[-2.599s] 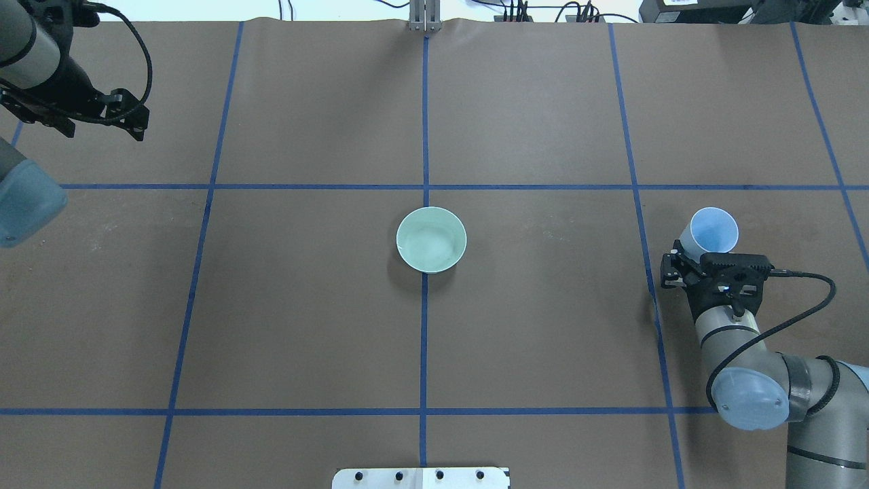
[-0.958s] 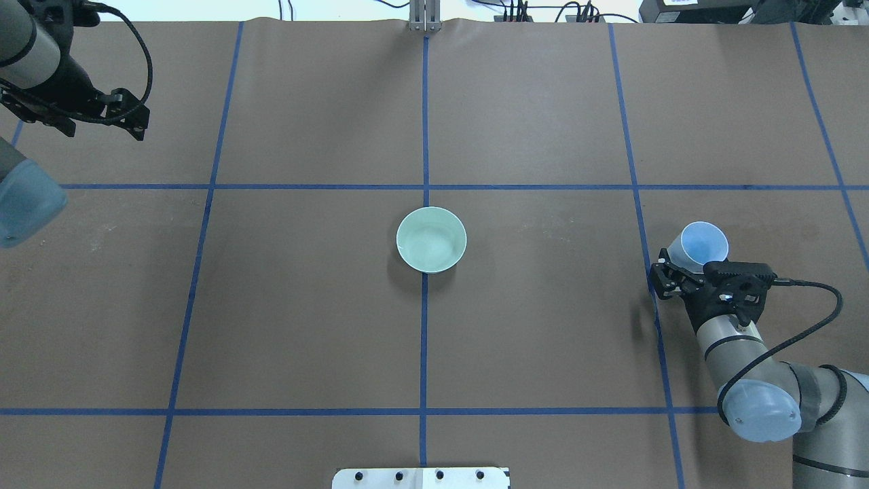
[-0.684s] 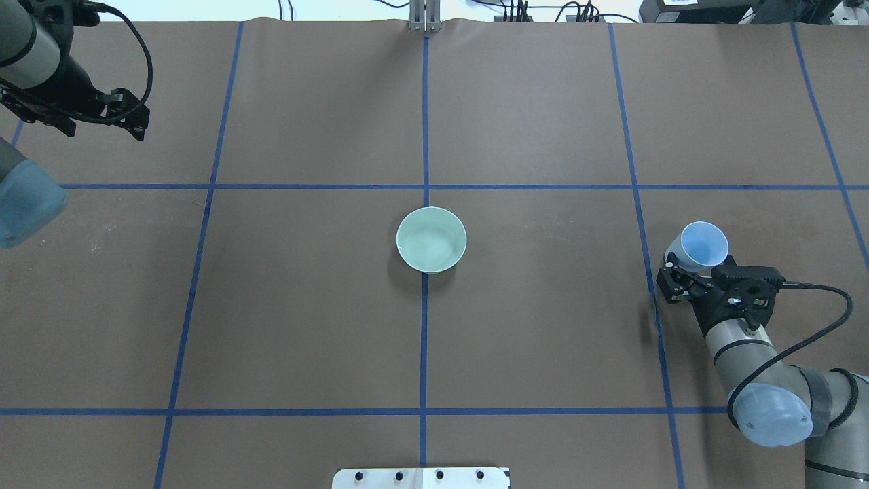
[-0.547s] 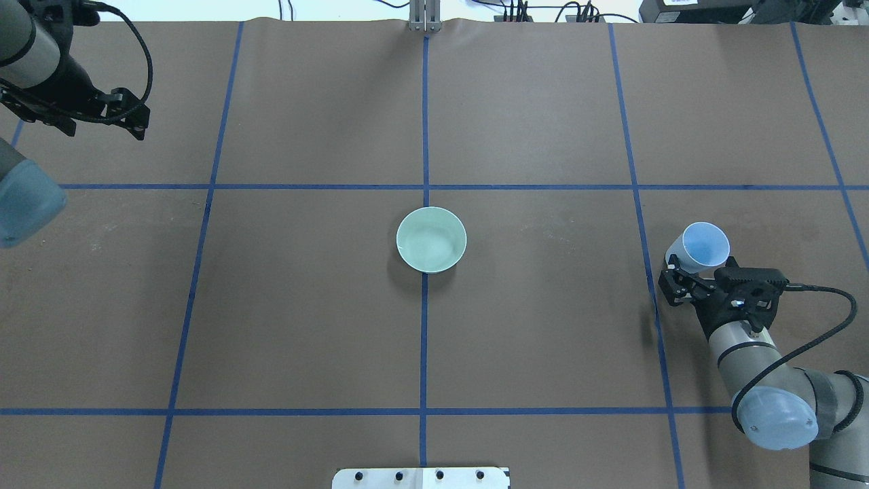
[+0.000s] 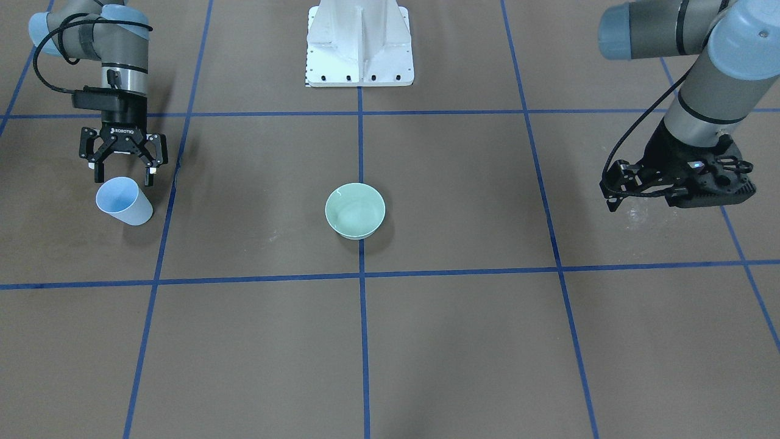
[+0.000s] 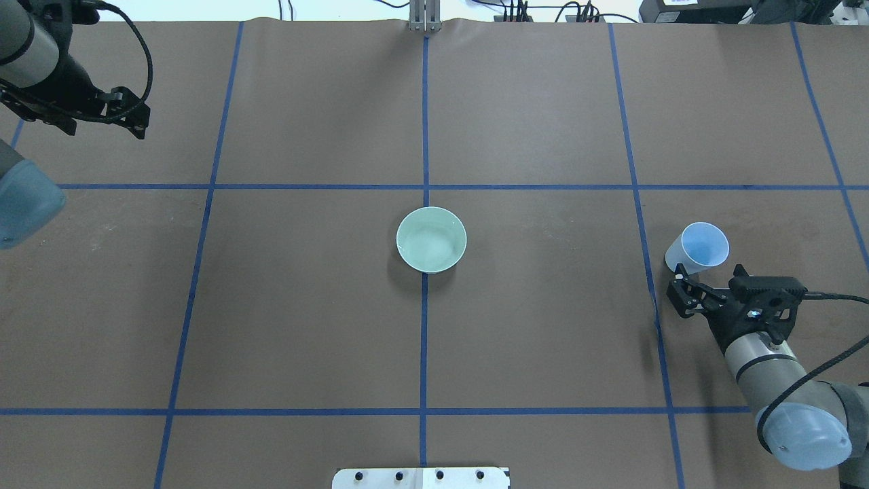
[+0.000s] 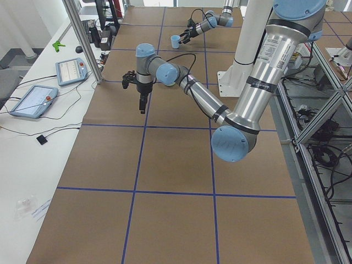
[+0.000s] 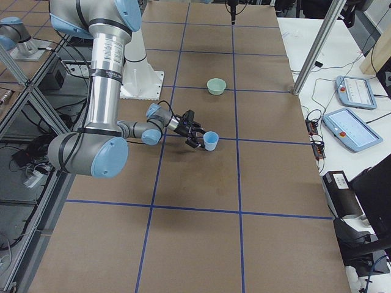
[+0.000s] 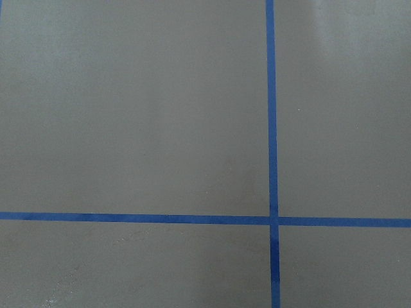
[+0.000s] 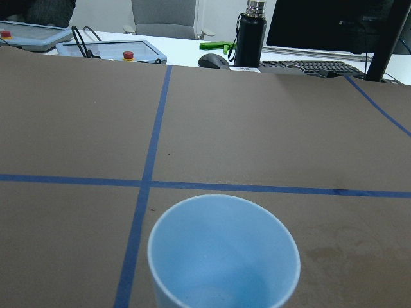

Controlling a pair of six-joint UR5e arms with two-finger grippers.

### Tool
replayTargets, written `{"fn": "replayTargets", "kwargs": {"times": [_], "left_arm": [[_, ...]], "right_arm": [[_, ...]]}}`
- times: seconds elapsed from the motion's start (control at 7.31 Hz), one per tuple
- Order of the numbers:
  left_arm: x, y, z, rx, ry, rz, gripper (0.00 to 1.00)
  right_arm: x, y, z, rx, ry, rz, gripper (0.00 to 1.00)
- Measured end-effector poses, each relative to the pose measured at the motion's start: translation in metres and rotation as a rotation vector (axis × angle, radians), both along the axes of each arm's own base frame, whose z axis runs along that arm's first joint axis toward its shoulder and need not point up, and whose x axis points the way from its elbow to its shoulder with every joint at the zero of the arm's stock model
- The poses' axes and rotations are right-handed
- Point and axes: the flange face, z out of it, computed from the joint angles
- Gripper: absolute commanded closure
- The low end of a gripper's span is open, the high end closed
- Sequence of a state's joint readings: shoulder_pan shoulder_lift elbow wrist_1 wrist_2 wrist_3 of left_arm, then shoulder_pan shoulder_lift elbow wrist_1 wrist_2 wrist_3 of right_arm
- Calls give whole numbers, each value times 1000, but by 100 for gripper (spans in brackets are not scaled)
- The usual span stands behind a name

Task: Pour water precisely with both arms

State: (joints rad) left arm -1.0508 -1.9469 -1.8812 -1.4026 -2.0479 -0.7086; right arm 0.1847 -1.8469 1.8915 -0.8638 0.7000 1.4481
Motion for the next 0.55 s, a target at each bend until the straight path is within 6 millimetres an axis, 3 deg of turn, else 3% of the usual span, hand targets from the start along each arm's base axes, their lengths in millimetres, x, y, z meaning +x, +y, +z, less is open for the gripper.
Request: {"fn": "replayTargets", "kwargs": {"times": [0.27, 0.55], "left_arm": [[0, 0, -2, 1, 2, -2, 0], [1, 1, -4, 3, 6, -3, 0]], "right_arm": [[18, 10, -10, -1, -6, -20, 1], [44, 17, -39, -9, -42, -41, 1]]}}
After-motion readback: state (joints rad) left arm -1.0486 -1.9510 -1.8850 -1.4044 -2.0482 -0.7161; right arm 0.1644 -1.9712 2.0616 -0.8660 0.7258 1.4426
